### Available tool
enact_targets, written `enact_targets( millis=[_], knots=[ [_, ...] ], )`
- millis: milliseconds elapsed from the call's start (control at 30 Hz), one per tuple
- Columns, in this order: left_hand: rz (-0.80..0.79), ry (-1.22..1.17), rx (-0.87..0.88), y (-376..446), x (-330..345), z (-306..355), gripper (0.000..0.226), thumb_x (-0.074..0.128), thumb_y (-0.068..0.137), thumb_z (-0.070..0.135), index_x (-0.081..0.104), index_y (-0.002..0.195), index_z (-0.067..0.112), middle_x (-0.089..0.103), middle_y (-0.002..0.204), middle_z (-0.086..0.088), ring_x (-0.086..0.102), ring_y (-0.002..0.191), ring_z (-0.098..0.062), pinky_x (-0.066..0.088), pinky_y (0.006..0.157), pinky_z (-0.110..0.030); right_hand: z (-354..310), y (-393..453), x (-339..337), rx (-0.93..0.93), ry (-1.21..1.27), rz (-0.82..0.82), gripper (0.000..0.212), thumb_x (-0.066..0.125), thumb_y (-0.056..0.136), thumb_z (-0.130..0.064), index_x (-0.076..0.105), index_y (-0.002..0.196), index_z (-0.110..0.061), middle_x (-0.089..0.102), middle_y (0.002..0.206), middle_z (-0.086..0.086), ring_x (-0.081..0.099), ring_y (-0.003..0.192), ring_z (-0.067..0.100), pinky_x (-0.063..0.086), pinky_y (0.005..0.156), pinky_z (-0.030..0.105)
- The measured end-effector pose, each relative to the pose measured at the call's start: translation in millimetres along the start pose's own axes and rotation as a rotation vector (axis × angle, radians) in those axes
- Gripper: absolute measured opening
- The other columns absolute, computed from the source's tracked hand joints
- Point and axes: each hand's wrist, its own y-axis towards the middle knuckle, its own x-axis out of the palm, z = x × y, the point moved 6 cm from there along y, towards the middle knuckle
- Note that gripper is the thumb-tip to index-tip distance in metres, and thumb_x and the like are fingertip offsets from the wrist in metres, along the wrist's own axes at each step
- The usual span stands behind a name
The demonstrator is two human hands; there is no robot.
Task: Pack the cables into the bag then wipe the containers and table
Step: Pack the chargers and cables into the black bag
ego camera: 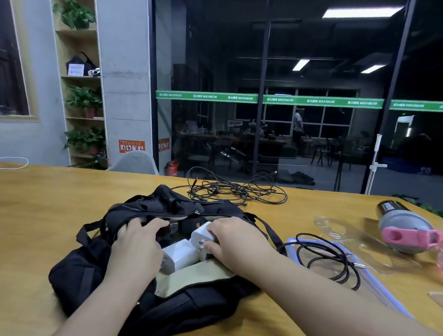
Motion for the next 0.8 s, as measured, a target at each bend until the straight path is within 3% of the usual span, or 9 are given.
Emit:
enact_targets(
  millis=[67,167,267,467,533,567,633,667,800],
  knots=[
    [0.096,-0.070,0.115,-0.5,-5.4,4.3,0.040,0.048,0.084,0.000,0.066,0.108,0.026,0.052,0.111,0.000,0.040,0.110,-0.022,0.041,0.086,-0.032,-3.0,2.7,0.1,-0.037,-0.056,0.041,0.012,0.050,0.094,-0.020,0.049,0.105,-0.015,0.056,0.106,0.004,0.049,0.100,0.024,0.032,0.068,0.030],
    [0.214,-0.067,0.377,-7.6,-13.9,20.4,0.027,0.047,0.079,0.009,0.071,0.073,0.022,0.058,0.080,0.012,0.053,0.088,-0.016,0.045,0.070,-0.030,-0.2,5.2,2.2,-0.030,-0.095,0.037,0.025,0.054,0.085,-0.004,0.043,0.106,-0.014,0.046,0.107,0.006,0.042,0.100,0.024,0.026,0.057,0.028],
    [0.157,0.035,0.433,-11.2,-7.3,26.1,0.036,0.034,0.074,0.025,0.069,0.074,0.027,0.058,0.072,0.017,0.057,0.075,-0.012,0.044,0.064,-0.027,6.2,8.4,4.6,-0.012,-0.112,0.003,0.026,0.055,0.086,-0.003,0.048,0.109,-0.012,0.043,0.109,0.005,0.042,0.104,0.022,0.023,0.053,0.025],
    [0.033,0.249,0.364,-8.0,9.3,21.6,0.039,0.035,0.071,0.036,0.070,0.073,0.017,0.064,0.068,0.009,0.066,0.070,-0.016,0.051,0.059,-0.028,17.4,9.8,20.9,0.045,-0.119,-0.113,0.035,0.040,0.095,-0.021,0.041,0.130,-0.016,0.049,0.129,0.003,0.042,0.118,0.024,0.036,0.082,0.029],
    [-0.009,0.237,0.329,-7.6,12.8,19.3,0.050,0.029,0.075,0.040,0.070,0.081,0.012,0.069,0.078,0.004,0.068,0.084,-0.020,0.052,0.071,-0.033,18.3,9.6,24.6,0.067,-0.120,-0.139,0.047,0.036,0.096,-0.027,0.031,0.140,-0.013,0.042,0.140,0.004,0.037,0.125,0.025,0.039,0.097,0.034],
    [-0.033,0.213,0.321,-8.3,14.6,20.0,0.063,0.021,0.076,0.044,0.070,0.095,0.011,0.071,0.095,0.001,0.064,0.101,-0.022,0.049,0.085,-0.036,17.8,10.0,24.7,0.069,-0.121,-0.131,0.049,0.035,0.096,-0.028,0.029,0.142,-0.013,0.039,0.143,0.004,0.036,0.127,0.024,0.037,0.101,0.036],
    [-0.076,0.206,0.328,-7.5,16.5,22.5,0.090,-0.003,0.069,0.051,0.056,0.125,0.013,0.055,0.132,0.002,0.040,0.133,-0.017,0.025,0.111,-0.035,15.3,10.1,21.6,0.058,-0.117,-0.088,0.047,0.036,0.097,-0.029,0.032,0.140,-0.012,0.039,0.143,0.005,0.036,0.127,0.024,0.036,0.104,0.036],
    [-0.089,0.199,0.328,-7.6,17.5,21.8,0.096,-0.009,0.066,0.052,0.051,0.131,0.016,0.049,0.139,0.004,0.031,0.138,-0.014,0.015,0.114,-0.033,14.5,9.1,19.4,0.052,-0.117,-0.070,0.046,0.037,0.097,-0.029,0.034,0.139,-0.012,0.039,0.143,0.005,0.036,0.127,0.023,0.035,0.104,0.036],
    [-0.049,0.184,0.380,-11.4,10.7,30.8,0.076,0.007,0.076,0.050,0.067,0.108,0.017,0.066,0.117,0.005,0.049,0.126,-0.015,0.015,0.110,-0.032,15.3,4.6,12.7,0.046,-0.218,-0.076,0.047,0.038,0.098,-0.031,0.036,0.139,-0.009,0.037,0.144,0.009,0.034,0.129,0.025,0.031,0.109,0.036]
  ],
)
